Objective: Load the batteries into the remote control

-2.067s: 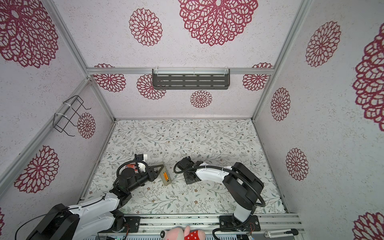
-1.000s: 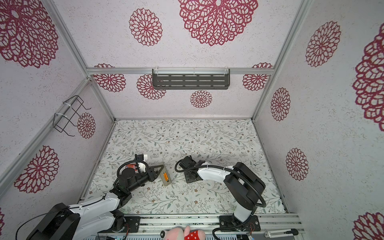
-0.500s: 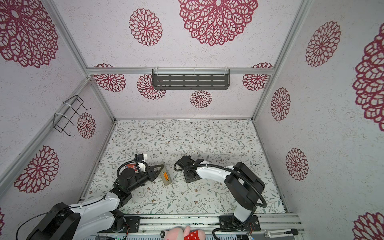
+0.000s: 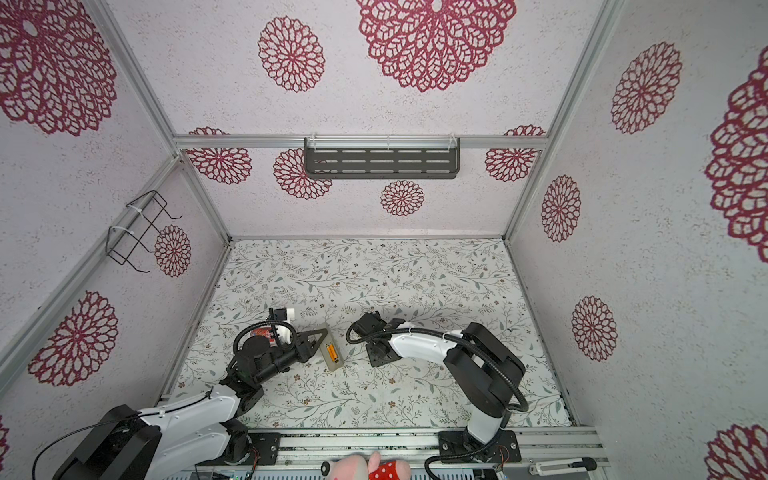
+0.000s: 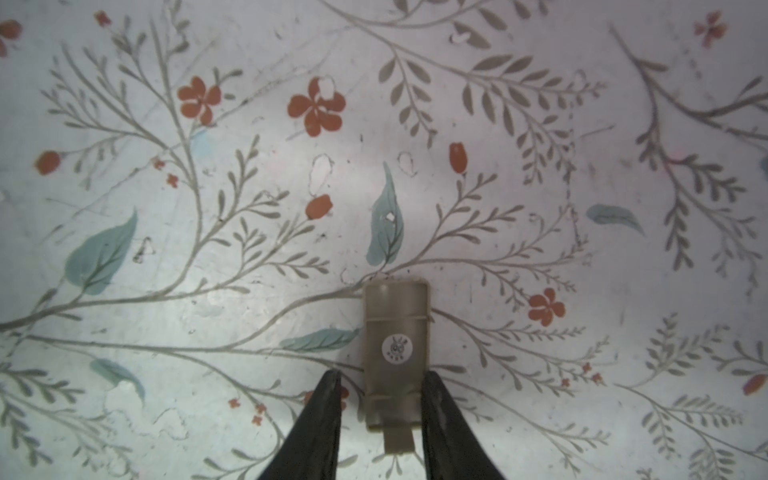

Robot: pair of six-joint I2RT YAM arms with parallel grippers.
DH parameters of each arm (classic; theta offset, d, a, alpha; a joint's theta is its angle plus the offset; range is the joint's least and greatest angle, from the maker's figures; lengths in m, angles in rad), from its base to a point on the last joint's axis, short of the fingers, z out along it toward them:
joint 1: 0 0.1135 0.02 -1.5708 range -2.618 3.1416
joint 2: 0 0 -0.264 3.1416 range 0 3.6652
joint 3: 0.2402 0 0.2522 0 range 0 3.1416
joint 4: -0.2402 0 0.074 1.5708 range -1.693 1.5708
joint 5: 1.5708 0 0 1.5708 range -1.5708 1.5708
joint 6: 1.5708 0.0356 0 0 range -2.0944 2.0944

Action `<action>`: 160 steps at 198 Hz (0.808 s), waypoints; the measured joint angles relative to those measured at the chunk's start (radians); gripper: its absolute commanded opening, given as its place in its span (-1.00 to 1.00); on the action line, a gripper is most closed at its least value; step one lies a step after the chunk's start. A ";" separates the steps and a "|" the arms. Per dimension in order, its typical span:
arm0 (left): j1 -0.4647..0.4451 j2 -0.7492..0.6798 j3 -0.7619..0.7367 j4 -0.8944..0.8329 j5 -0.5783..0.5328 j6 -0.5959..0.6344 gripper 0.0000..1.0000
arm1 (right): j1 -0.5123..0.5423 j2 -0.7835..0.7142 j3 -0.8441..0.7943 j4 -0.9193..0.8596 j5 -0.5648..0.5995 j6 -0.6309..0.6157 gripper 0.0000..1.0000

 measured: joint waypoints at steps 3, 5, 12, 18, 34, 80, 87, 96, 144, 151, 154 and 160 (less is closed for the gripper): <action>0.000 0.000 0.000 0.000 0.000 0.000 -1.00 | 0.000 0.000 0.000 0.002 0.000 -0.001 -0.31; 0.000 0.000 0.000 0.000 0.000 0.000 -1.00 | 0.000 0.000 0.000 0.003 0.000 0.000 -0.31; 0.000 0.000 0.000 0.000 0.000 0.000 -1.00 | 0.000 0.000 0.000 0.005 0.000 -0.001 -0.31; 0.000 0.000 0.000 0.000 0.000 0.000 -1.00 | 0.000 0.000 0.000 0.006 0.000 -0.001 -0.31; 0.000 0.000 0.000 0.000 0.000 0.000 -1.00 | -0.001 0.000 -0.003 0.010 0.000 -0.001 -0.31; 0.000 0.000 -0.003 0.000 0.000 0.000 -1.00 | -0.006 0.000 -0.010 0.036 0.000 0.000 -0.32; 0.000 0.000 -0.003 0.000 0.000 0.000 -1.00 | -0.006 0.000 -0.011 0.039 0.000 0.000 -0.32; 0.000 0.000 -0.003 0.000 0.000 0.000 -1.00 | -0.006 0.000 -0.011 0.041 0.001 0.000 -0.32; 0.000 0.000 -0.003 0.003 0.000 0.000 -1.00 | -0.006 0.000 -0.010 0.039 0.006 -0.002 -0.32; 0.000 0.000 -0.003 0.003 0.000 -0.001 -1.00 | -0.006 0.000 -0.008 0.036 0.007 -0.003 -0.32; 0.000 0.000 -0.003 0.003 0.000 -0.001 -1.00 | -0.006 0.000 -0.008 0.035 0.008 -0.005 -0.32; 0.000 0.000 -0.003 0.003 0.000 -0.001 -1.00 | -0.006 0.000 -0.006 0.031 0.008 -0.006 -0.32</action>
